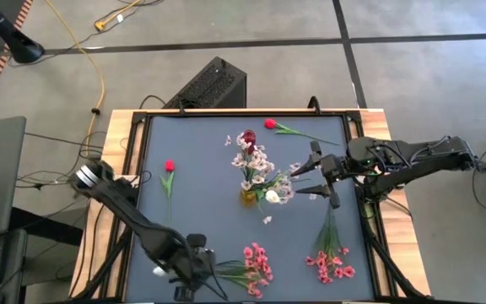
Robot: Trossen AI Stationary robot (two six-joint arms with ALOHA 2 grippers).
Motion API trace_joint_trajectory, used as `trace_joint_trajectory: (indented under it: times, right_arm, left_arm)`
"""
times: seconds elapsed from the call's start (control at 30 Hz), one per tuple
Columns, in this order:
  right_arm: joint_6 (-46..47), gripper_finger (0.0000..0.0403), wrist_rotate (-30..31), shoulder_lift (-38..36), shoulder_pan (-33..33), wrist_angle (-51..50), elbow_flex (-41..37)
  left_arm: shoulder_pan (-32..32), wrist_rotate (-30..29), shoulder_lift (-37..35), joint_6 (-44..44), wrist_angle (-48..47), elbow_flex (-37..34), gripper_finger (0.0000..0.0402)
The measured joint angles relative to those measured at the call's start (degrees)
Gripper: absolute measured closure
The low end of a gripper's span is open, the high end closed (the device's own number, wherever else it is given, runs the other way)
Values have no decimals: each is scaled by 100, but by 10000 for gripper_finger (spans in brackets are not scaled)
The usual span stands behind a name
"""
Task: Sort flowers into vase by color
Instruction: Put the white flower into the yellow flower vase
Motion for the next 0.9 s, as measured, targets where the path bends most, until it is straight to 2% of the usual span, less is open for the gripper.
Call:
trace_joint_trajectory:
  times: [0.13,0.37,0.53,0.63,0.7,0.77,0.83,0.9]
  right_arm:
    - [40,155,0,0,6,-5,2]
    - [11,155,0,-2,9,-5,2]
    - [-722,155,0,-5,7,-65,310]
    - [-1524,155,11,-7,-1,40,625]
    - [-2347,155,225,-7,-12,287,796]
    - [-3380,155,517,-12,-56,694,874]
    - [-4589,155,719,-7,-149,1123,876]
    - [-5831,155,794,48,-287,1415,876]
  left_arm:
    - [-4,-953,-852,-253,-81,0,401]
    - [-3,-3573,-1992,-895,-21,2,401]
    - [27,-5196,-2557,-839,560,2,401]
    - [175,-5874,-2885,-478,1064,4,401]
    - [396,-6061,-3089,-227,1334,4,401]
    - [748,-5974,-3306,-25,1514,4,401]
    - [1254,-5582,-3516,185,1678,4,401]
    - [1885,-4853,-3670,347,1827,4,401]
